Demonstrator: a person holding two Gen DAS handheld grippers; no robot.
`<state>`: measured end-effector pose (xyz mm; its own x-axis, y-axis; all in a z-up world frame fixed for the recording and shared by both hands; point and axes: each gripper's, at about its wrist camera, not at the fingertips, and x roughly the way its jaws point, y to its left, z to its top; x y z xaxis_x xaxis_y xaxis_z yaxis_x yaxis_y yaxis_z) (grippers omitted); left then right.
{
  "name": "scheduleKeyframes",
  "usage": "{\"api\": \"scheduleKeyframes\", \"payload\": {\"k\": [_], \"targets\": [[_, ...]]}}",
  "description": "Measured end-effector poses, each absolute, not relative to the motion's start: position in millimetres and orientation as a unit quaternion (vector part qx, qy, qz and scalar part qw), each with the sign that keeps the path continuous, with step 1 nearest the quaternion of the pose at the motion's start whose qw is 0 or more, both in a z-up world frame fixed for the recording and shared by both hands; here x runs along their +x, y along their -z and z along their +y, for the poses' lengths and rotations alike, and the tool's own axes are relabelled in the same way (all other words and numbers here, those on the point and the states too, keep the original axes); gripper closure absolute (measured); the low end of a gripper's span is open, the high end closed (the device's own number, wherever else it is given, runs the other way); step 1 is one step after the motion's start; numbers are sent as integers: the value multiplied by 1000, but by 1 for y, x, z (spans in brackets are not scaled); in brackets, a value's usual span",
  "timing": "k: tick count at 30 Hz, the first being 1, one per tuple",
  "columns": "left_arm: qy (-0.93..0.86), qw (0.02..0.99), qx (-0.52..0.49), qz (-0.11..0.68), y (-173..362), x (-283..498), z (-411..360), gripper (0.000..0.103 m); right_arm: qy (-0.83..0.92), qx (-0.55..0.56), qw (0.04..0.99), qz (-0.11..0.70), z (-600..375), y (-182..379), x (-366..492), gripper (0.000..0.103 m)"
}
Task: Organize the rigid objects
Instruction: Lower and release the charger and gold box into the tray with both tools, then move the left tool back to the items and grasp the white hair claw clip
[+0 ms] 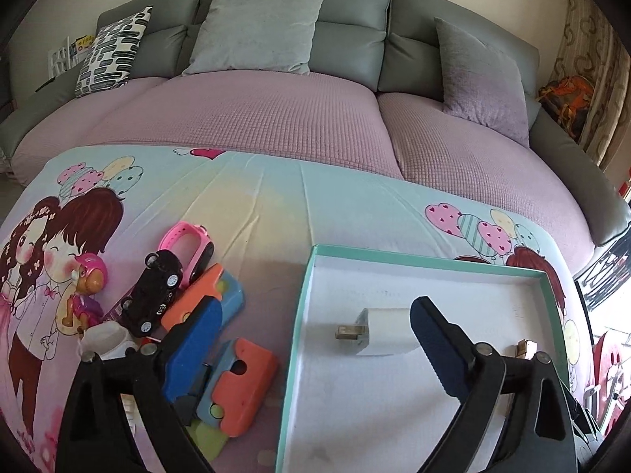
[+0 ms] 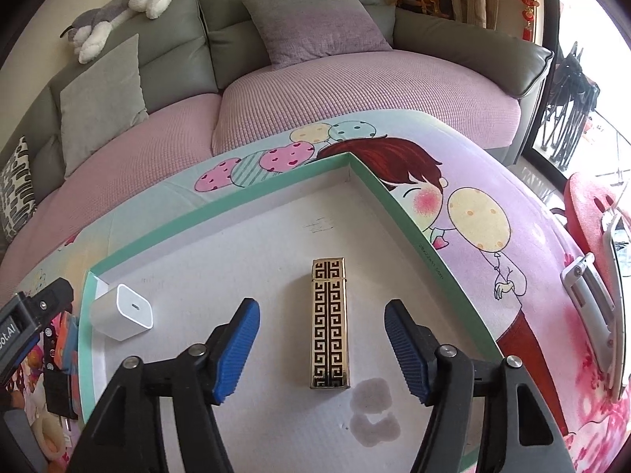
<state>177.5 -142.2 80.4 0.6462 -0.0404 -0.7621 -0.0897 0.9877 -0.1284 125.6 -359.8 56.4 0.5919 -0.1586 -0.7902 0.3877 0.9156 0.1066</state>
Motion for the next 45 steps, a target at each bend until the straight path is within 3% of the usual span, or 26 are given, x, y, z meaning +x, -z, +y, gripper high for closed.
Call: {"api": "scheduleKeyframes", "payload": {"k": [6,10,34,45], "targets": [[-33,907,-78,412,-79,172,-135,5,149,127,883,426,-354,-55,128,22],[-31,909,-87,407,-79,170,-130,5,151,125,883,426,-353,-54,127,0],[-57,914,-101,390,-84,152,-90,4,87,126,904,399,-327,-64,129,0],[-118,907,-146,378,-90,118,-25,4,-27,105,917,383,-260,-79,132,0]]}}
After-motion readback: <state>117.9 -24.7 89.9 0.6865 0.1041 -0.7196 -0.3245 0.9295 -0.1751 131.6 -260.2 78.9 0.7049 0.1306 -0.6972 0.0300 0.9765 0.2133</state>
